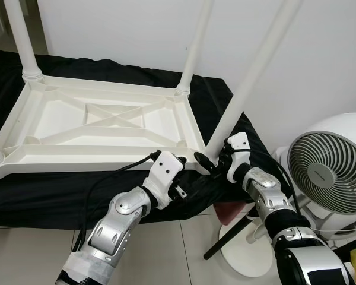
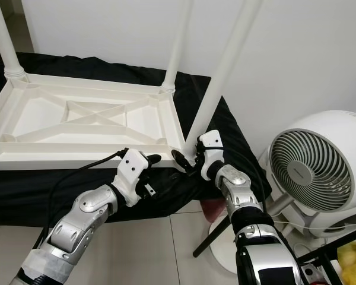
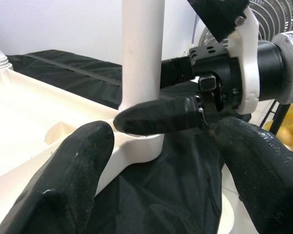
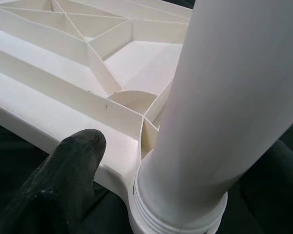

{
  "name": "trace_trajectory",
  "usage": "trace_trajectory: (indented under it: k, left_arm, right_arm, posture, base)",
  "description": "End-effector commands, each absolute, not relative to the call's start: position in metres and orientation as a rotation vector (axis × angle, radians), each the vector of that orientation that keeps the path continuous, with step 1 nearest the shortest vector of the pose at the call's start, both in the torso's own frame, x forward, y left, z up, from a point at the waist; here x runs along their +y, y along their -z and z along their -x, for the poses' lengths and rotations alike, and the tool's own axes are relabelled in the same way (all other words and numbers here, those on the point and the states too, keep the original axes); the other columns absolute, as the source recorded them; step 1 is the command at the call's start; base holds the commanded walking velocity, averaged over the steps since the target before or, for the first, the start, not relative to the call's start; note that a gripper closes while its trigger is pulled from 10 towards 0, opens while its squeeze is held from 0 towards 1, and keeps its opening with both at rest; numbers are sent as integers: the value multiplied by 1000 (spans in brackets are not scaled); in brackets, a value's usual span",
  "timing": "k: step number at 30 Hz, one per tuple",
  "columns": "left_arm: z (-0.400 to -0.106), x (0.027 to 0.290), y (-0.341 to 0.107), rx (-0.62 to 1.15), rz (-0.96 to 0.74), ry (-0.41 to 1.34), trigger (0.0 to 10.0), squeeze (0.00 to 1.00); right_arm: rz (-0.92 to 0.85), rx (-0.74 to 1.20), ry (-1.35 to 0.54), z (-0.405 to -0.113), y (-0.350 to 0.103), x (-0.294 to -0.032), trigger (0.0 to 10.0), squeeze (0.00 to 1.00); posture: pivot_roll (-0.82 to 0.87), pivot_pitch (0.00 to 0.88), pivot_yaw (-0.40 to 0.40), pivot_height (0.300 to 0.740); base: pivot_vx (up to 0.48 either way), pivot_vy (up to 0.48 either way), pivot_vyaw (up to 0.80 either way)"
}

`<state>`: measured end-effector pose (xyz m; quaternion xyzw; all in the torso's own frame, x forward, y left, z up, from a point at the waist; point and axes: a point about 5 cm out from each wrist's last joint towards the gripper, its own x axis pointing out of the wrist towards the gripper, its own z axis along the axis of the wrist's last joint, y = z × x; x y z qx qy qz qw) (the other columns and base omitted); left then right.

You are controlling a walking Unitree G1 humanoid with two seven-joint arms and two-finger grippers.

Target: Building children table

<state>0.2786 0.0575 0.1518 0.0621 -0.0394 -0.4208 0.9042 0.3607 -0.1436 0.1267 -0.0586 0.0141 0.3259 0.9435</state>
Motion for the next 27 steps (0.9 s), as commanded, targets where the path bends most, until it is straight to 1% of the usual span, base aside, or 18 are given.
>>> trace_trajectory:
  k: [1, 4, 5, 6, 7, 17, 18, 21, 22, 24, 27]
  left_arm:
    - [-277, 49, -156, -89, -126, 934, 10000, 0]
    - [-277, 49, -157, -91, -127, 935, 10000, 0]
    - [-277, 48, -157, -93, -127, 936, 10000, 0]
    - [-278, 48, -158, -95, -127, 937, 10000, 0]
    - [-278, 48, -158, -97, -127, 937, 10000, 0]
    - [-279, 47, -159, -99, -122, 937, 10000, 0]
    - [-278, 46, -159, -98, -119, 942, 10000, 0]
    - [-278, 46, -159, -98, -118, 943, 10000, 0]
    - [-278, 46, -159, -98, -118, 943, 10000, 0]
    - [-278, 46, -160, -98, -117, 943, 10000, 0]
    - [-277, 46, -158, -92, -109, 937, 10000, 0]
  right_arm:
    - [138, 62, -683, -361, -123, -147, 10000, 0]
    - [143, 75, -683, -363, -123, -146, 10000, 0]
    - [143, 93, -687, -364, -121, -145, 7922, 0]
    - [141, 110, -693, -363, -118, -144, 627, 0]
    - [139, 121, -701, -362, -115, -144, 0, 0]
    - [106, 136, -708, -359, -109, -150, 0, 0]
    - [87, 135, -683, -358, -106, -154, 4980, 0]
    - [81, 133, -664, -358, -106, -156, 4980, 0]
    - [62, 134, -642, -359, -105, -157, 10000, 0]
    - [51, 137, -625, -359, -105, -157, 10000, 0]
    - [49, 151, -519, -359, -100, -150, 10000, 0]
  posture:
    - [-10, 0, -164, 740]
    - [-10, 0, -161, 740]
    - [-9, 0, -162, 740]
    - [-7, 0, -163, 740]
    - [-5, 0, -163, 740]
    - [-11, 0, -158, 740]
    - [-16, 0, -157, 740]
    - [-17, 0, -159, 740]
    - [-16, 0, -163, 740]
    - [-18, 0, -164, 740]
    - [-18, 0, -172, 740]
  base:
    - [0, 0, 0]
    - [0, 0, 0]
    - [0, 0, 0]
    - [0, 0, 0]
    - [0, 0, 0]
    - [0, 0, 0]
    - [0, 0, 0]
    - [0, 0, 0]
    - [0, 0, 0]
    - [0, 0, 0]
    - [0, 0, 0]
